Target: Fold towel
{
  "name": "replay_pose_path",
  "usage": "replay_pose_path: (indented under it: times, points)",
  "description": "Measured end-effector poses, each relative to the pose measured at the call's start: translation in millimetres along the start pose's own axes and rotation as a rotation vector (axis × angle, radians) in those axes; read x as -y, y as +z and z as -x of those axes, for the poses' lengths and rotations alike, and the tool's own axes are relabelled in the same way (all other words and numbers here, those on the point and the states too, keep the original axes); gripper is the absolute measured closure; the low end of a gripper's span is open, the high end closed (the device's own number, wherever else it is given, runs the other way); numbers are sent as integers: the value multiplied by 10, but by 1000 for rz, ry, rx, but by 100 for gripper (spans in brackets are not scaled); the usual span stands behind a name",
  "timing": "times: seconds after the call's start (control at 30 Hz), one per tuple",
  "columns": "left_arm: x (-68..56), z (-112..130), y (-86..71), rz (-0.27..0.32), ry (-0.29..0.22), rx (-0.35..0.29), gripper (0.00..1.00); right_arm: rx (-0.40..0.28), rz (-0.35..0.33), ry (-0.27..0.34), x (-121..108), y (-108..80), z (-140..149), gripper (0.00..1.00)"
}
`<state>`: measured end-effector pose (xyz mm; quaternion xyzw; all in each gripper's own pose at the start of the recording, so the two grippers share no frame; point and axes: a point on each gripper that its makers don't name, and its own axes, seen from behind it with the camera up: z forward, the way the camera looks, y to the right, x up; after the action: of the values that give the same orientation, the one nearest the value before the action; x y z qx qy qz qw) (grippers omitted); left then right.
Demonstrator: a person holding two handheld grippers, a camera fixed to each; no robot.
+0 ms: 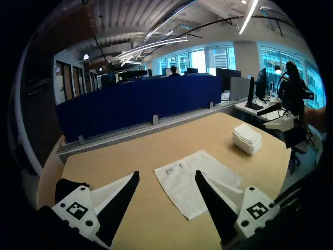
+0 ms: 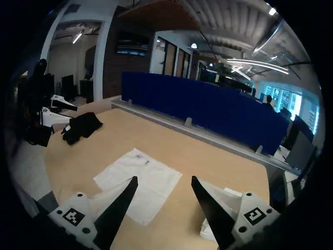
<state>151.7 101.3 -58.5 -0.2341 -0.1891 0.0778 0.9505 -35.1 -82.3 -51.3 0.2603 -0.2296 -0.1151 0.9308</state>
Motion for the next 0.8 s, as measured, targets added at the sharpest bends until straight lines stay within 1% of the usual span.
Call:
replay_pose_path:
  times: [0.13, 0.47, 0.8]
  points:
    - [-88, 178, 80, 21, 12, 24, 0, 17, -5, -5, 46, 101, 155, 0]
    - [-296, 657, 352, 57, 47, 75, 0, 60, -7, -5, 124, 391, 619, 0]
    - [-438, 1117, 578, 81, 83, 121, 0, 96, -13, 0, 221, 602, 1103, 0]
